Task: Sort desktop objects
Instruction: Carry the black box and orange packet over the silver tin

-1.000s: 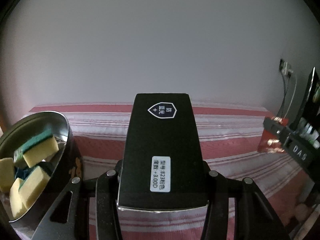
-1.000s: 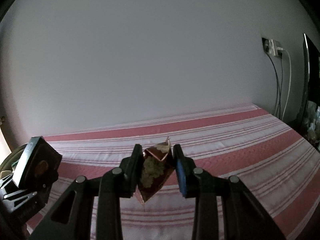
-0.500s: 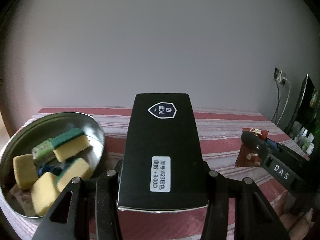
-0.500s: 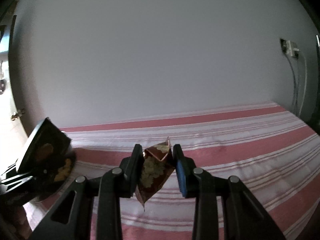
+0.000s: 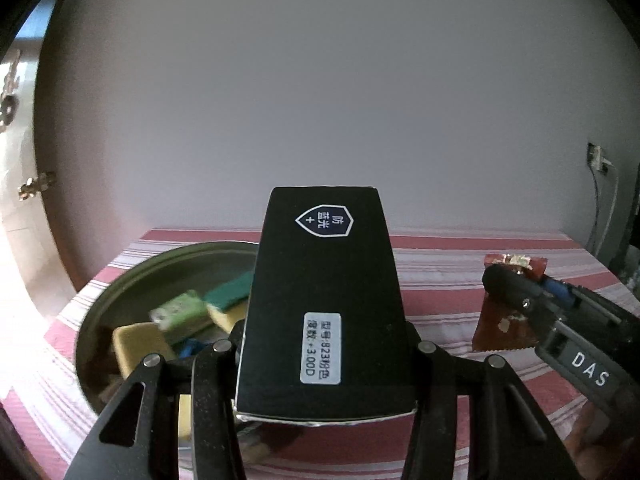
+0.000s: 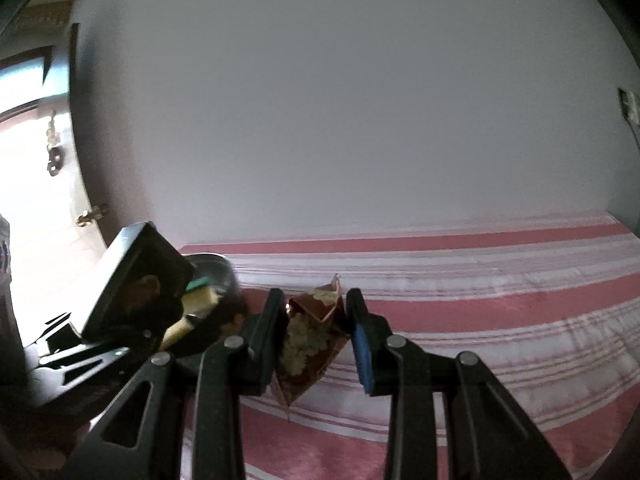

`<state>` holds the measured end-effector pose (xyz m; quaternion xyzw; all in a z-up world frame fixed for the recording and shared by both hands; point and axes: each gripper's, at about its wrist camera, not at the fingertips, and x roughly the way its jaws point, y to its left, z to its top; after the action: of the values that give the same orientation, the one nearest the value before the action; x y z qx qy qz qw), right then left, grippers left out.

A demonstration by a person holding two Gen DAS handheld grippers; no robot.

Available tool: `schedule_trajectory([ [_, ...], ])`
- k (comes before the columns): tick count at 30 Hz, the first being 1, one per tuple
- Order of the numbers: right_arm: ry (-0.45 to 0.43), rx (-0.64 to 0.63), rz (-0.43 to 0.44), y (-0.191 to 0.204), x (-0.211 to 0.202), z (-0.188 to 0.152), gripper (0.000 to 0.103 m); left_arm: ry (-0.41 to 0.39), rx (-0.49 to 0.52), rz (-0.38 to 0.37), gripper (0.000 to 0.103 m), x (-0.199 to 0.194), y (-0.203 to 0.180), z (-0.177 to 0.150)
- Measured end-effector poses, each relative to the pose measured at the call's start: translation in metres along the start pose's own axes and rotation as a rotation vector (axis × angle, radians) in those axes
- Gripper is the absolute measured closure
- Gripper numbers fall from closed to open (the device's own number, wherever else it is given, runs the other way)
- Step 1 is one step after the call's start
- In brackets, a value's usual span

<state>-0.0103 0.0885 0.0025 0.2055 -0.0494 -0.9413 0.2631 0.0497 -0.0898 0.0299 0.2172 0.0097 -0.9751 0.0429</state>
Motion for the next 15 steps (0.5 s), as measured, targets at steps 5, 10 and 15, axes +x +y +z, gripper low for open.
schedule_trajectory([
  [5, -0.009, -0.033, 0.066, 0.029, 0.017, 0.008, 0.071, -0.003, -0.029, 0.078, 0.053, 0.001, 0.029, 0.003],
  [10, -0.009, -0.061, 0.132, 0.061, 0.031, 0.012, 0.070, 0.006, -0.059, 0.151, 0.053, 0.000, 0.060, 0.001],
  [15, 0.008, -0.084, 0.186, 0.092, 0.050, 0.015, 0.071, 0.029, -0.079, 0.222, 0.053, 0.005, 0.084, -0.003],
])
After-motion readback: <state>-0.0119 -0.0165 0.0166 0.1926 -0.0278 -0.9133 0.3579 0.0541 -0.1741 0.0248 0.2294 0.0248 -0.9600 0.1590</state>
